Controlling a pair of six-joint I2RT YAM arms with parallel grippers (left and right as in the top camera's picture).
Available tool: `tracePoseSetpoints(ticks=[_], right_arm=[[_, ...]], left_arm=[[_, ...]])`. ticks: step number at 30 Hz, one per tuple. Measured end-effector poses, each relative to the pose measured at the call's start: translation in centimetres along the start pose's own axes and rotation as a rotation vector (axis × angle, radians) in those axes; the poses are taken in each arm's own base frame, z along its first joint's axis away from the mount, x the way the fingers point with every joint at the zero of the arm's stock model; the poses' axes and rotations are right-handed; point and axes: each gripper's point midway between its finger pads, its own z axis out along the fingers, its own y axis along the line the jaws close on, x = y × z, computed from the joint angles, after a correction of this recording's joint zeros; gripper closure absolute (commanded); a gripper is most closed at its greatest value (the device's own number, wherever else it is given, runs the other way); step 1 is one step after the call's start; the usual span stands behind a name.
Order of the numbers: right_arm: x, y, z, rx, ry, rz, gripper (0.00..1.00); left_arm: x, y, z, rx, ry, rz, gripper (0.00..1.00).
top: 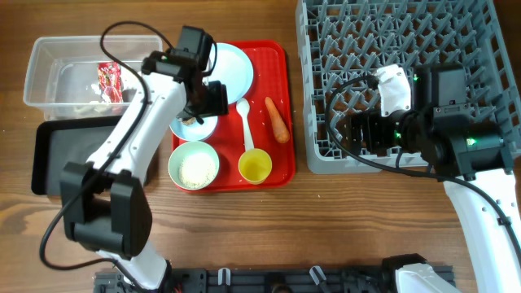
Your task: Sort waste into correct bins and load items into the dishwasher rack
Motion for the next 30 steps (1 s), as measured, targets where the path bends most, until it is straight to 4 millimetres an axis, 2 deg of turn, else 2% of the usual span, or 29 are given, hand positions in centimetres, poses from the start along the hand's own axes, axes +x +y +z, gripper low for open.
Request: tracePoseSetpoints(ticks=[3,7,8,12,13,24,27,28,30], right_arm=[[0.0,0.0,0.0,0.000,0.000,0.000,0.00],[0.0,0.0,0.0,0.000,0.000,0.000,0.00],[0.0,0.0,0.0,0.000,0.000,0.000,0.00],[0.0,0.0,0.0,0.000,0.000,0.000,0.00],[0.0,0.0,0.0,0.000,0.000,0.000,0.00],[0.0,0.0,0.0,0.000,0.000,0.000,0.00],[0.0,0.0,0.0,0.000,0.000,0.000,0.00],[0.0,0.0,0.0,0.000,0.000,0.000,0.00],[0.0,0.0,0.0,0.000,0.000,0.000,0.00]], left_arm=[[0.3,0.2,2.5,-0.009,0.025,0.001,0.60],[0.6,0.1,4.6,-0.006,0.058,-0.001,0.68],[0.8,0.1,5.2,-0.008,0.072,-0.001,0.74],[1.6,0.2,7.2,-0.020,0.120,0.001,0.88],[1.6,0.1,7.4,-0.019,0.125,0.003,0.96],[0.7,0.2,7.0,-0.037,0.086,-0.072,0.96],[-1.1,-0.8,5.7,-0.010,0.038,-0.079,0.96],[-2.8,-1.6,4.6,0.019,-0.008,-0.082,0.96],[-4.3,-2.4,2.9,0.043,-0.043,-0.083,0.96]])
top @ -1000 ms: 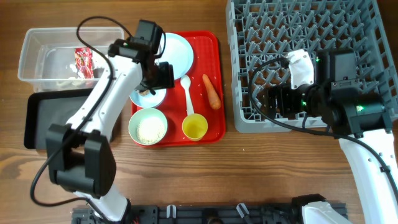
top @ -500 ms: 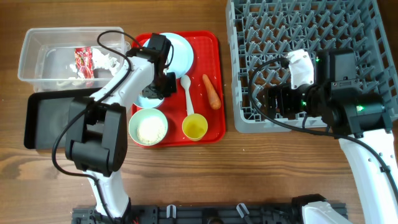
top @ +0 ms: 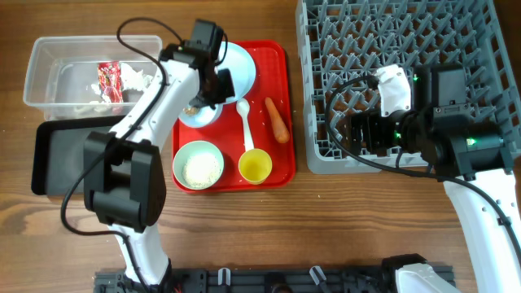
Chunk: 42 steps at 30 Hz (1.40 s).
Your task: Sort waste into correct bins and load items into the dishwasher rack
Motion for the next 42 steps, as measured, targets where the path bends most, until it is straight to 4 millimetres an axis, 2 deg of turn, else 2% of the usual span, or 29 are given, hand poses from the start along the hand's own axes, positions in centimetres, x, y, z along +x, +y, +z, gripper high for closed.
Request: tracePoseSetpoints(ticks=[2,3,7,12,15,24,27,30,36,38,42], right_arm=[[0.0,0.0,0.0,0.000,0.001,0.000,0.00],[0.0,0.0,0.0,0.000,0.001,0.000,0.00],[0.0,0.0,0.0,0.000,0.001,0.000,0.00],[0.4,0.0,0.0,-0.001,0.018,0.005,0.00],[0.4,0.0,0.0,-0.001,0.018,0.005,0.00],[0.4,0.0,0.0,-0.001,0.018,0.008,0.00],[0.4,0.0,0.0,-0.001,0.018,0.008,0.00],[0.4,0.0,0.0,-0.001,0.018,0.008,0.00],[0.4,0.0,0.0,-0.001,0.018,0.008,0.00],[0.5,0.0,0.0,-0.002,0.019,0.008,0.00],[0.7,0.1,0.0,-0.002,0.029,0.011,0.00]], left_arm=[[-1.2,-1.0,-2.4,0.025,-0.018,-0.001,0.96],[-1.1,-1.2,-3.5,0.024,-0.007,-0.008,0.96],[0.3,-0.6,-7.1,0.023,0.051,-0.057,0.96],[1.3,3.1,-12.7,0.060,0.064,-0.201,0.96],[2.1,5.2,-14.4,0.050,0.078,-0.256,0.96],[2.7,9.5,-15.4,0.079,0.137,-0.253,0.96],[2.1,11.7,-15.9,0.159,0.130,-0.249,0.96],[2.5,13.9,-15.2,0.236,0.144,-0.266,0.96],[4.8,18.4,-12.3,0.529,0.127,-0.382,0.96],[5.0,19.8,-12.1,0.633,0.067,-0.434,0.96],[5.1,22.3,-13.2,0.821,-0.095,-0.505,0.96]])
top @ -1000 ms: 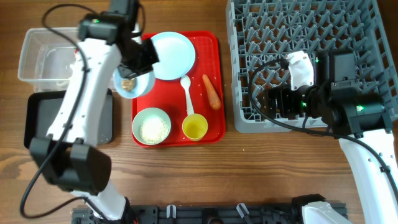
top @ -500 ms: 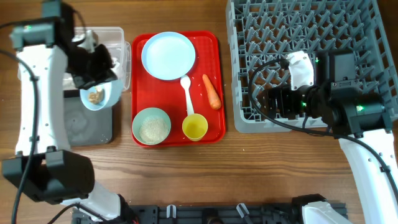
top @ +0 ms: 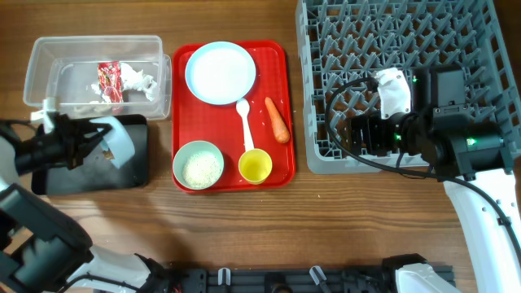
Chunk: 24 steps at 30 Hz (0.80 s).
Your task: Sort waste into correct bins and load items into the dishwasher rack
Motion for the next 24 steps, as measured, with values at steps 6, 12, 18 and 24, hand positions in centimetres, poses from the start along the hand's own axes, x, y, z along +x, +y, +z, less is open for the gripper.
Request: tracePoseSetpoints(ticks=[6,12,18,24], right_arm=[[0.1,0.0,0.0,0.000,0.003,0.001,0.00],[0.1,0.0,0.0,-0.001,0.006,0.002,0.00],[0.4,0.0,0.0,-0.002,0.015,0.004,0.00],[0.3,0.0,0.0,-0.001,0.013,0.004,0.00]], left_arm=[[-1.2,0.6,-3.0,0.198,-0.168,-0.039,0.96],[-1.6,-1.4,-3.8,0.320,-0.204,-0.057,0.96],[-1.4,-2.3,-4.1,0.380,-0.204,-0.112,0.96],[-0.2,-3.9,-3.6,0.386,-0.154,-0.154,0.96]])
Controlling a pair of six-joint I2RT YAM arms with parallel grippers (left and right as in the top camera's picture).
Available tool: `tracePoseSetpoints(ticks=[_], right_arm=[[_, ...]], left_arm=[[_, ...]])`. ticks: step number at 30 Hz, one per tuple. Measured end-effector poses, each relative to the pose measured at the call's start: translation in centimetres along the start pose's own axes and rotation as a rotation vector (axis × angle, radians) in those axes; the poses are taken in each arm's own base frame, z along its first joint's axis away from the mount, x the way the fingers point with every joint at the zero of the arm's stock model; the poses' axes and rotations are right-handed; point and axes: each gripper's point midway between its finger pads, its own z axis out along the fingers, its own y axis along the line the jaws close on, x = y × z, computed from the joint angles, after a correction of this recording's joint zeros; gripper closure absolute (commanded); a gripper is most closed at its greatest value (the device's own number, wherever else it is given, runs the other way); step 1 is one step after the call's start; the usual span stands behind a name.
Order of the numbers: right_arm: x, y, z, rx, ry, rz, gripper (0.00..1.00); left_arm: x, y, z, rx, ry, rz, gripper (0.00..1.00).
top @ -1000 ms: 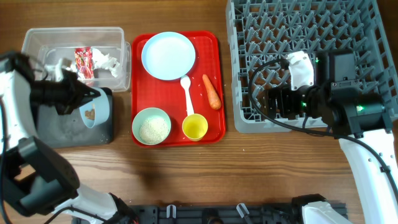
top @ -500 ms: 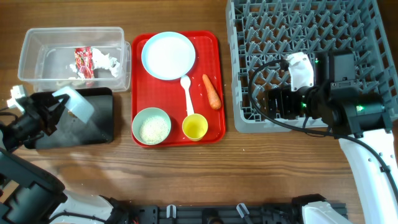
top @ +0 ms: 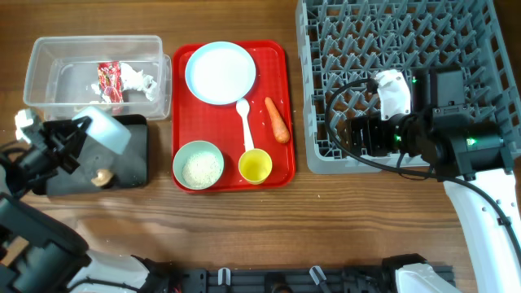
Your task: Sort waste into correct bins and load items into the dishwasher rack
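My left gripper (top: 80, 134) is shut on the rim of a small pale bowl (top: 110, 132), held tilted over the black tray (top: 138, 167). A brown food scrap (top: 102, 175) lies on that tray. The red tray (top: 281, 114) carries a white plate (top: 220, 73), a white spoon (top: 245, 122), a carrot (top: 278, 119), a green bowl of rice (top: 199, 165) and a yellow cup (top: 255, 166). My right gripper (top: 348, 134) hangs over the front left part of the grey dishwasher rack (top: 407, 32); its fingers are too dark to read.
A clear plastic bin (top: 49, 57) at the back left holds a red wrapper (top: 109, 80) and crumpled white paper (top: 138, 80). The black tray sits just in front of it. Bare wooden table runs along the front edge.
The left gripper and its bowl have shifted slightly left and back over the black tray, with the bowl tipped further. A brown scrap now lies on the tray. The right arm is unchanged.
The left gripper was at the small bowl on the red tray beside the plate. Then it held the bowl raised near the plate. Later the bowl was over the black tray, tilted, and now a scrap lies there. The right arm stayed over the rack throughout.
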Motion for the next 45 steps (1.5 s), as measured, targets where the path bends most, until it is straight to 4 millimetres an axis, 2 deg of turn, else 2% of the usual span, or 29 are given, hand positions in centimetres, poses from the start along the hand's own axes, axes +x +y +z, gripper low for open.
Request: tracePoseSetpoints(ticks=[2,3,5,7,8,10,12,14,17,21,25,26,27,28,31,34,35,37,39,41,43,44,45], right_arm=[[0.0,0.0,0.0,0.000,0.000,0.000,0.00],[0.0,0.0,0.0,0.000,0.000,0.000,0.00],[0.0,0.0,0.0,0.000,-0.001,0.000,0.00],[-0.1,0.0,0.0,-0.001,-0.003,-0.001,0.00],[-0.1,0.0,0.0,-0.002,-0.002,-0.001,0.00],[0.0,0.1,0.0,-0.003,-0.001,0.000,0.00],[0.0,0.1,0.0,-0.004,-0.001,0.000,0.00],[0.0,0.1,0.0,-0.004,0.000,0.000,0.00],[0.0,0.1,0.0,-0.004,-0.001,0.000,0.00],[0.0,0.1,0.0,-0.004,-0.001,0.000,0.00],[0.0,0.1,0.0,-0.004,-0.001,0.000,0.00],[0.0,0.1,0.0,-0.004,-0.001,0.000,0.00],[0.0,0.1,0.0,-0.004,-0.001,0.000,0.00],[0.0,0.1,0.0,-0.004,-0.001,0.000,0.00],[0.0,0.1,0.0,-0.004,-0.001,0.000,0.00],[0.0,0.1,0.0,-0.004,0.000,0.000,0.00],[0.0,0.1,0.0,-0.004,-0.001,0.000,0.00],[-0.1,0.1,0.0,-0.004,-0.005,-0.001,0.00],[-0.3,0.1,0.0,-0.004,-0.010,-0.003,0.00],[-0.2,0.1,0.0,-0.006,-0.010,-0.003,0.01],[-0.2,0.1,0.0,-0.006,-0.010,-0.003,0.00],[-0.2,0.1,0.0,-0.006,-0.010,-0.003,0.00],[-0.3,0.1,0.0,-0.007,-0.010,-0.003,0.00]], left_arm=[[1.5,-2.0,1.6,-0.014,0.057,0.111,0.96],[3.1,-4.3,3.3,-0.023,0.119,0.267,0.96],[5.8,-7.5,6.2,-0.011,0.217,0.526,0.96],[8.0,-9.0,9.5,-0.032,0.308,0.717,0.96],[8.8,-9.0,11.5,-0.084,0.339,0.761,0.96],[9.3,-7.0,15.7,-0.283,0.334,0.770,0.96],[10.5,-4.8,18.5,-0.471,0.304,0.787,0.96],[12.3,-2.2,20.9,-0.701,0.243,0.877,0.96],[12.7,1.5,21.4,-0.935,0.202,0.942,0.96],[11.4,9.0,22.1,-1.192,0.266,0.924,0.96],[11.1,13.0,22.2,-1.298,0.320,0.904,0.96],[11.1,13.6,22.4,-1.307,0.327,0.905,0.90],[11.0,13.8,22.6,-1.307,0.326,0.908,0.79],[11.0,14.0,22.7,-1.308,0.325,0.909,0.73],[11.0,14.1,22.9,-1.306,0.317,0.902,0.49],[11.1,13.6,22.6,-1.320,0.330,0.898,0.39],[11.3,12.4,22.3,-1.335,0.340,0.888,0.35],[11.8,8.1,21.8,-1.332,0.329,0.862,0.35],[13.8,4.8,19.6,-1.325,0.348,0.774,0.38],[15.9,2.7,16.6,-1.335,0.343,0.671,0.38],[17.0,2.0,15.6,-1.334,0.324,0.617,0.37],[17.3,2.3,16.0,-1.324,0.319,0.615,0.38],[18.1,3.6,16.7,-1.318,0.330,0.615,0.39]])
